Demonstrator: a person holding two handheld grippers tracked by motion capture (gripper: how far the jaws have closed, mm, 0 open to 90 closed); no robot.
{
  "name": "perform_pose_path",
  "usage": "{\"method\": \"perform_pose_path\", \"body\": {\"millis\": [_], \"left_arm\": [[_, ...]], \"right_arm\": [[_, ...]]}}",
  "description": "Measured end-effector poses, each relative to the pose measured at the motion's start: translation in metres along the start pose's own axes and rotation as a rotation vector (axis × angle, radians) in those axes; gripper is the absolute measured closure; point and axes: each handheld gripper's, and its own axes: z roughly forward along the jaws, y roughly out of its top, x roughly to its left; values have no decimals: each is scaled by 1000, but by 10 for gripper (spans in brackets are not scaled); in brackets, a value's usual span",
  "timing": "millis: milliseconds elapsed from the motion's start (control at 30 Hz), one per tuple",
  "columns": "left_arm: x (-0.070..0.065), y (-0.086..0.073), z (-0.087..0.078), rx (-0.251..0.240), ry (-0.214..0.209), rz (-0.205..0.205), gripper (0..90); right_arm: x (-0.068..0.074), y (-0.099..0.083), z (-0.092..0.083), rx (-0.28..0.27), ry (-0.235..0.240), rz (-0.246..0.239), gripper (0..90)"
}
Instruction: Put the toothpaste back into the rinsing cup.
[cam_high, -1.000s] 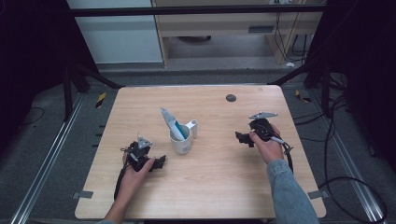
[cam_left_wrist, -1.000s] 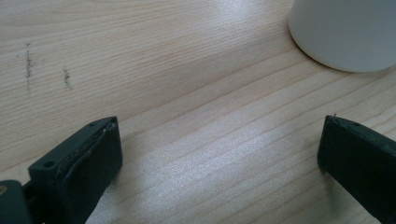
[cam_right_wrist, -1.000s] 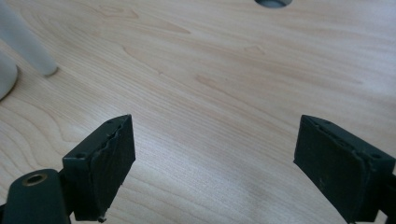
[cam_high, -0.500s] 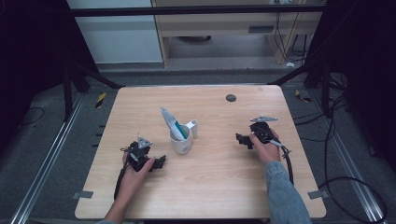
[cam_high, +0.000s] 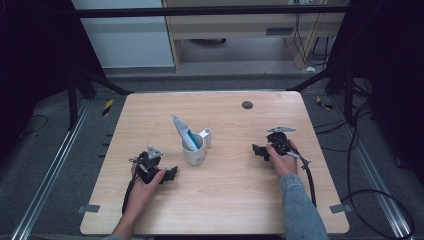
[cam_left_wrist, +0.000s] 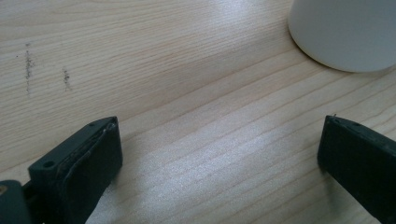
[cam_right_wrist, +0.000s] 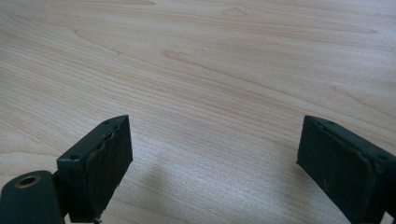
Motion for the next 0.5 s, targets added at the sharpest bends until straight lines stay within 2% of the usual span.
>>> {"method": "perform_pose_path", "body": {"millis": [133, 167, 233, 267, 300, 333, 400, 500], "left_arm": [[0, 0, 0, 0, 0, 0, 0], [0, 0, 0, 0, 0, 0, 0], [0, 0, 0, 0, 0, 0, 0], [0, 0, 0, 0, 0, 0, 0], [0, 0, 0, 0, -1, 0, 0], [0, 0, 0, 0, -1, 0, 0], [0, 0, 0, 0, -1, -1, 0], [0, 0, 0, -1, -1, 1, 0]], "right_arm": [[0, -4, 4, -1, -9, 3, 89], [2, -8, 5, -28, -35, -12, 89], [4, -8, 6, -15, -46, -45, 76], [4, -8, 6, -15, -46, -45, 76], [8, -9, 7, 11, -56, -90, 37], [8, -9, 7, 11, -56, -90, 37], [12, -11, 6, 11, -94, -56, 22], [13, -11, 6, 12, -103, -50, 19]]}}
